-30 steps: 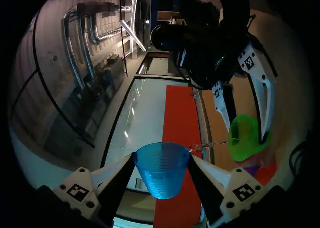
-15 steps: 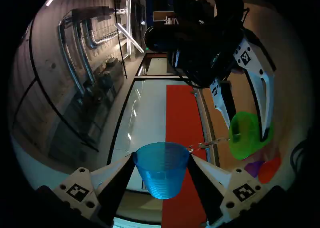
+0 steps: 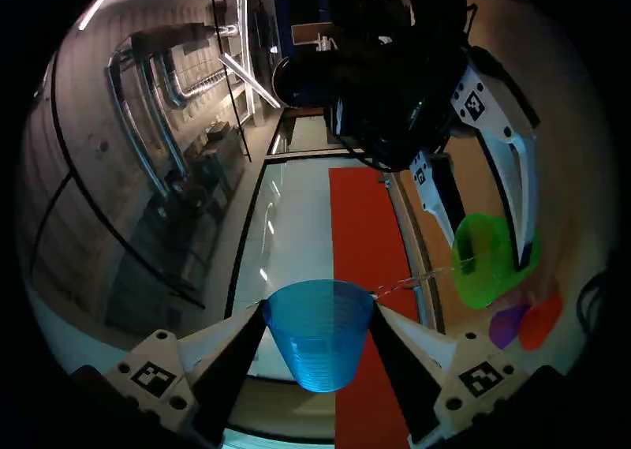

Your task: Pour water

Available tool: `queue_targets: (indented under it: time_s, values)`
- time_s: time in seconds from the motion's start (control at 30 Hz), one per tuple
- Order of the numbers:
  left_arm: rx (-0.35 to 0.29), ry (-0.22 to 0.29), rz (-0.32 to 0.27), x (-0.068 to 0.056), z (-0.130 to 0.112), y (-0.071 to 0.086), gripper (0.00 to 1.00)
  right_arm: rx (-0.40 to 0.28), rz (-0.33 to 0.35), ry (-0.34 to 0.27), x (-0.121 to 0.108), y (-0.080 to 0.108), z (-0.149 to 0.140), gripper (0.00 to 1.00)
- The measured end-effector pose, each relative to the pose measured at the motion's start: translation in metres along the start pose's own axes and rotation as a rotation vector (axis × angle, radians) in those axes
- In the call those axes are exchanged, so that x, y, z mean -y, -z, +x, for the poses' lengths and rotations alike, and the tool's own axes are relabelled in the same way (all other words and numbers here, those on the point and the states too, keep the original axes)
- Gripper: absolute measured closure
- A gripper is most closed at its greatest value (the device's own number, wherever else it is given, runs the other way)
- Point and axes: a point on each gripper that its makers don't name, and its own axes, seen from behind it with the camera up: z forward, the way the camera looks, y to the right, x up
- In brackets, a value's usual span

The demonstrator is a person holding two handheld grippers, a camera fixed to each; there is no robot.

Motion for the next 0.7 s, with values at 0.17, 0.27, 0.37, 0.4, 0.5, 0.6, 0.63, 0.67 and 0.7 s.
queue_targets:
  time_s: [0.17,0.27,0.37,0.4,0.5,0.6,0.63,0.67,0.7]
  values:
    - [0.000,-0.051,0.000,-0.0009,0.0028,0.0030,0.11,0.000,-0.001,0.000,-0.0005,0.0002,-0.0005,0.10]
    - [0.003,-0.072,0.002,-0.0027,0.0036,0.0041,0.11,-0.001,-0.001,-0.001,-0.0006,0.0005,-0.0007,0.10]
    - [0.004,-0.079,0.001,-0.0050,0.0044,0.0044,0.11,-0.001,-0.002,-0.001,-0.0007,0.0003,-0.0008,0.10]
    - [0.004,-0.079,0.000,-0.0056,0.0046,0.0044,0.11,-0.001,-0.002,-0.001,-0.0007,0.0002,-0.0009,0.10]
    - [0.006,-0.082,0.000,-0.0062,0.0044,0.0041,0.11,0.000,-0.003,-0.001,-0.0013,0.0003,-0.0014,0.10]
    - [0.008,-0.085,0.000,-0.0071,0.0033,0.0032,0.11,-0.002,-0.003,-0.002,-0.0018,0.0006,-0.0020,0.10]
    - [0.008,-0.083,0.001,-0.0072,0.0030,0.0029,0.11,-0.002,-0.003,-0.003,-0.0020,0.0006,-0.0021,0.10]
    - [0.008,-0.081,0.001,-0.0073,0.0027,0.0025,0.11,-0.002,-0.003,-0.003,-0.0022,0.0007,-0.0023,0.10]
    - [0.008,-0.078,0.002,-0.0074,0.0025,0.0021,0.11,-0.002,-0.004,-0.004,-0.0023,0.0007,-0.0024,0.10]
